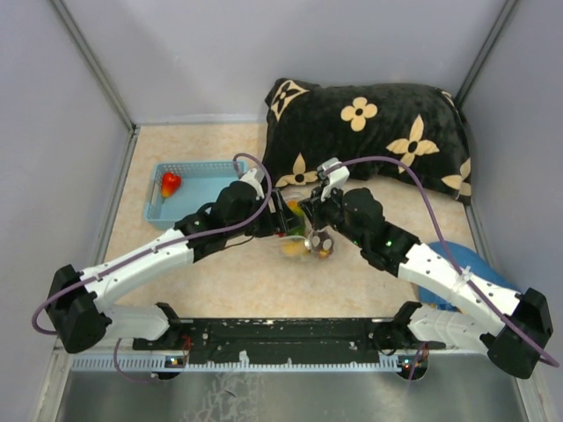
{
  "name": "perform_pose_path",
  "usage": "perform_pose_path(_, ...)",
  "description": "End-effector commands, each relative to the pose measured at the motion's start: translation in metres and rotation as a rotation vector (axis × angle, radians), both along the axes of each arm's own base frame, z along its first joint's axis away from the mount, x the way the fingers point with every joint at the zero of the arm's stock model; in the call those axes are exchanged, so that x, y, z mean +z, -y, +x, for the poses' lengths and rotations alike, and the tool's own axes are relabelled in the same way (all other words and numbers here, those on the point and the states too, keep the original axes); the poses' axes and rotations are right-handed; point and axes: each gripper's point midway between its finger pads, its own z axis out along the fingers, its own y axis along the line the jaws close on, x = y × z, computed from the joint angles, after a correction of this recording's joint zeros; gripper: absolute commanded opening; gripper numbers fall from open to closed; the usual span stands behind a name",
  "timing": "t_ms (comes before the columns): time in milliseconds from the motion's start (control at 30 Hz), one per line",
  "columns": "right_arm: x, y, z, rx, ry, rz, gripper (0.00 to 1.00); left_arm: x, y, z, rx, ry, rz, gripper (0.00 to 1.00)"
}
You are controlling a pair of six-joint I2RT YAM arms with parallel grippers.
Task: Place the food in the zip-top bag and seal the zipper
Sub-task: Place the fake fruit in the zipper food storage bag.
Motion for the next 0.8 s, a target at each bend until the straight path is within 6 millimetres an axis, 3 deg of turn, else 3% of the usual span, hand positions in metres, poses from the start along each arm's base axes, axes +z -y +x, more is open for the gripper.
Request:
perform_pose_path(0, 0.029, 0.003, 0.007, -0.041, 0.084, 0.042, 0.00, 0.014, -0.006, -0.004, 0.002, 0.031, -0.024, 0.76)
perform_pose_path(200, 0.036, 0.008, 0.011, -0.059, 0.107, 0.018, 0.00, 0.008, -0.003, -0.009, -0.027, 0.015, -0.019, 0.74)
perform_pose_path(500, 0.042, -0.001, 0.013, -0.024, 0.109, -0.016, 0.00, -0.017, 0.005, -0.007, -0.040, -0.010, 0.031, 0.54)
perform_pose_path(767, 0.044, -0.006, 0.010, -0.001, 0.096, 0.005, 0.00, -0.022, 0.021, -0.005, -0.052, -0.007, 0.045, 0.53)
